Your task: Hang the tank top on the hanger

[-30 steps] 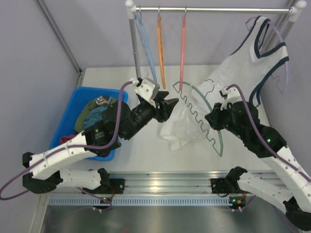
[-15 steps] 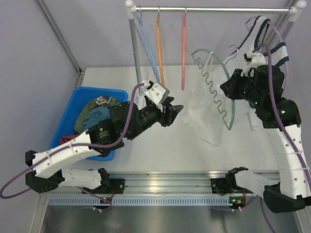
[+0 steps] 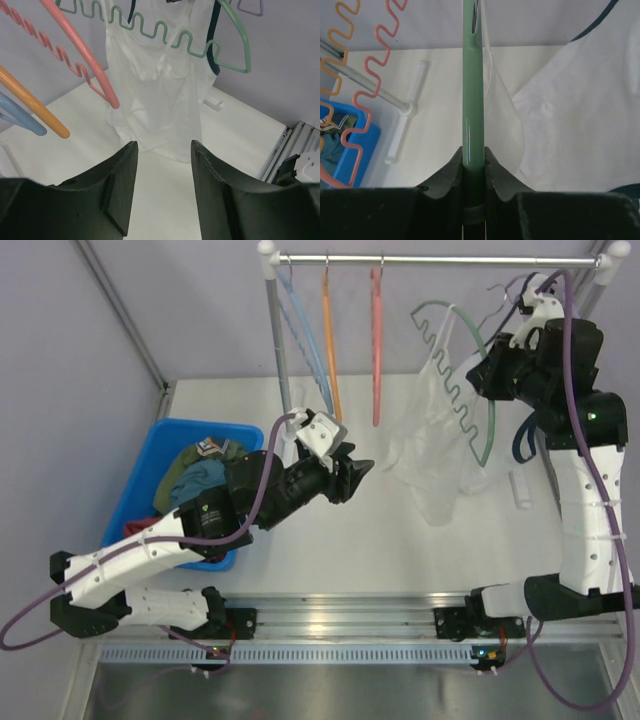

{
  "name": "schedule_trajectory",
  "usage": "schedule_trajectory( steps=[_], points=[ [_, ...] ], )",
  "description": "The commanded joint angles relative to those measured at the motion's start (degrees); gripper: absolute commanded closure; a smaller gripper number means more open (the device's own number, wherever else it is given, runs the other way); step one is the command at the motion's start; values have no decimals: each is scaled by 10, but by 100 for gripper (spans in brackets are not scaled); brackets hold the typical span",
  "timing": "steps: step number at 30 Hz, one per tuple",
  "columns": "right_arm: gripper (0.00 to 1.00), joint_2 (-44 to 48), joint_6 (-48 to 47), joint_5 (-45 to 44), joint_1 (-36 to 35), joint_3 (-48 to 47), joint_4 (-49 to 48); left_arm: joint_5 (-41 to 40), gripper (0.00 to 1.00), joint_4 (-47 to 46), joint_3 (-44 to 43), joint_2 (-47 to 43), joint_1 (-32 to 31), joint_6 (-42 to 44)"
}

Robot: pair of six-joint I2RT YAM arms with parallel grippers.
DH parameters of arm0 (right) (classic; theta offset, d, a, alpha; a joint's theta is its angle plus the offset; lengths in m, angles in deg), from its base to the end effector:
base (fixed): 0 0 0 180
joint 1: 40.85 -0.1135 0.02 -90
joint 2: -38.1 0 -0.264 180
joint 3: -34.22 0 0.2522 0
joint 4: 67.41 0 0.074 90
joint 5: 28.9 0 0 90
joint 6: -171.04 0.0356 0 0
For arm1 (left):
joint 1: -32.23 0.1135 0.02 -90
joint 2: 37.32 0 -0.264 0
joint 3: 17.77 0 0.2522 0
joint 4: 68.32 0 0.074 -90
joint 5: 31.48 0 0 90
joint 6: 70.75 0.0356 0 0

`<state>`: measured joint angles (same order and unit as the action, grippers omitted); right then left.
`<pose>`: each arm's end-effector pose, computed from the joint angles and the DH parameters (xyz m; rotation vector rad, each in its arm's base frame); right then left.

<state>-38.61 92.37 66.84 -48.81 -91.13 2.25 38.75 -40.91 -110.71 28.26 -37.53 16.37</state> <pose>0.2254 0.0351 0.5205 -0.0098 1.9491 0.3205 0.0951 -0.2232 0.4697 0.6469 1.4832 -0.7195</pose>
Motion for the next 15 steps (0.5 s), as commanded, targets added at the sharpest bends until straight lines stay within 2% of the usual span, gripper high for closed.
schedule_trajectory(
  steps=[1,7,15],
  points=[
    [100,-21,-14,14,16,-67,-25,0,48,-13,4,-19,0,-5],
    [100,-56,-8,16,44,-136,-34,-1,48,-6,3,-23,-1,-5],
    [100,-71,-11,21,70,-143,-75,0,48,5,-4,-21,0,-2]
  ],
)
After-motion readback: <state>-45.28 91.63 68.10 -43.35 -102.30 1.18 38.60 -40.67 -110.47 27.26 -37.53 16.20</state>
